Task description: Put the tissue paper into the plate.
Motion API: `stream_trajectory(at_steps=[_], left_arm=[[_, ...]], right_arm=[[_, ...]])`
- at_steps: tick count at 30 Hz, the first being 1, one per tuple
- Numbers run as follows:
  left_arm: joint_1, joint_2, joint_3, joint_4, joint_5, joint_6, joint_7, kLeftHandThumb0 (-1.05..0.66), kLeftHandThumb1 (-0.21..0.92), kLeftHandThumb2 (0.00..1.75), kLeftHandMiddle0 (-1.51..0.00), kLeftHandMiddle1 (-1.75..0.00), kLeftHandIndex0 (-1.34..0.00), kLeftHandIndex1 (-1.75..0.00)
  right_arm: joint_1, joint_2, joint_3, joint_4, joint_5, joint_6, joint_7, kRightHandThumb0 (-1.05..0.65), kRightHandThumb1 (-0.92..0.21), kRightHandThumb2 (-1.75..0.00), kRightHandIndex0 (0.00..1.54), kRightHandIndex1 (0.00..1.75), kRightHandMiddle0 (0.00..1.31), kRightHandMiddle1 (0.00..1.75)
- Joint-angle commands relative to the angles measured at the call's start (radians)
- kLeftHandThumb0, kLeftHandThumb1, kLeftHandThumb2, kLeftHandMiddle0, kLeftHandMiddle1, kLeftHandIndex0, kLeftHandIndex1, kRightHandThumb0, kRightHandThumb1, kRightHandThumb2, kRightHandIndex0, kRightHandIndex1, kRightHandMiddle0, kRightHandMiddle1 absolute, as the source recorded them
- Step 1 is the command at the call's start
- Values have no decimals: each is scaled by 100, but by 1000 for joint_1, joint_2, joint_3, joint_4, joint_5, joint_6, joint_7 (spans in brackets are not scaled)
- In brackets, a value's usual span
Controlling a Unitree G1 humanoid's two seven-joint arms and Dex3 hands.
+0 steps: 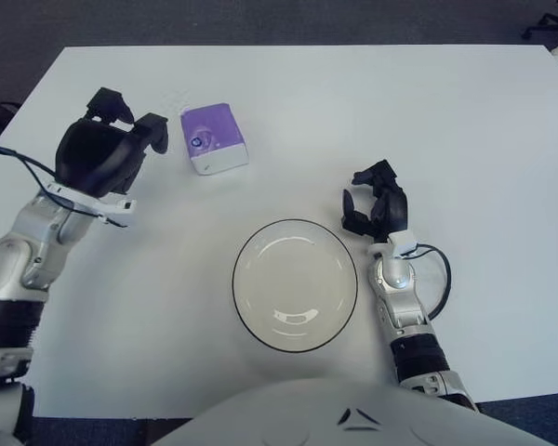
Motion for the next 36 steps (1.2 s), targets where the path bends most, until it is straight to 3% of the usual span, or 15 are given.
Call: stream_trajectory(at_steps=[1, 4, 5, 8, 12, 15, 21, 27, 33, 36], left_arm=[[-86, 51, -48, 69, 72, -44, 87, -1, 46, 112, -56, -161, -30, -175], [-158, 77, -96, 139, 114, -93, 149, -1, 50, 105, -56, -156, -27, -175], [-181, 85, -111, 161, 125, -110, 168, -16, 52, 103, -48, -163, -33, -175], [-285, 113, -181, 243, 183, -182, 231, -34, 54, 103, -37, -171, -40, -175], [-387, 118, -261, 335, 242, -234, 298, -40, 54, 103, -29, -170, -42, -175], [-447, 115, -314, 405, 276, -252, 331, -71, 59, 95, -23, -166, -17, -175], [-561, 96, -425, 542, 349, -250, 391, -88, 67, 84, -7, -153, -2, -157], [-647, 67, -524, 642, 402, -249, 465, -95, 70, 75, -1, -129, 0, -133], [-711, 34, -617, 750, 462, -210, 579, -98, 74, 62, 0, -73, 0, -82], [-742, 16, -655, 799, 472, -209, 615, -98, 73, 61, 0, -53, 0, -62]], right_arm=[[81, -7, -6, 130, -17, 7, -8, -1, -38, -113, 66, 138, 46, 175], [81, -8, -5, 130, -19, 5, -9, -1, -39, -113, 66, 139, 46, 175], [82, -8, -4, 130, -19, 5, -10, -1, -39, -113, 66, 139, 46, 175], [84, -8, -4, 126, -21, 7, -14, -1, -39, -113, 66, 139, 46, 175], [82, -8, -5, 128, -18, 6, -15, -1, -39, -112, 66, 138, 46, 175], [79, -9, -6, 131, -16, 3, -15, -1, -39, -112, 66, 138, 46, 175], [79, -10, -7, 134, -14, -2, -15, -1, -39, -112, 66, 137, 46, 175], [80, -11, -9, 133, -16, 0, -19, -1, -39, -112, 67, 137, 46, 175], [78, -12, -11, 136, -18, -1, -23, -1, -38, -113, 67, 137, 46, 175], [78, -14, -12, 134, -16, 0, -22, -1, -38, -113, 67, 138, 46, 175]])
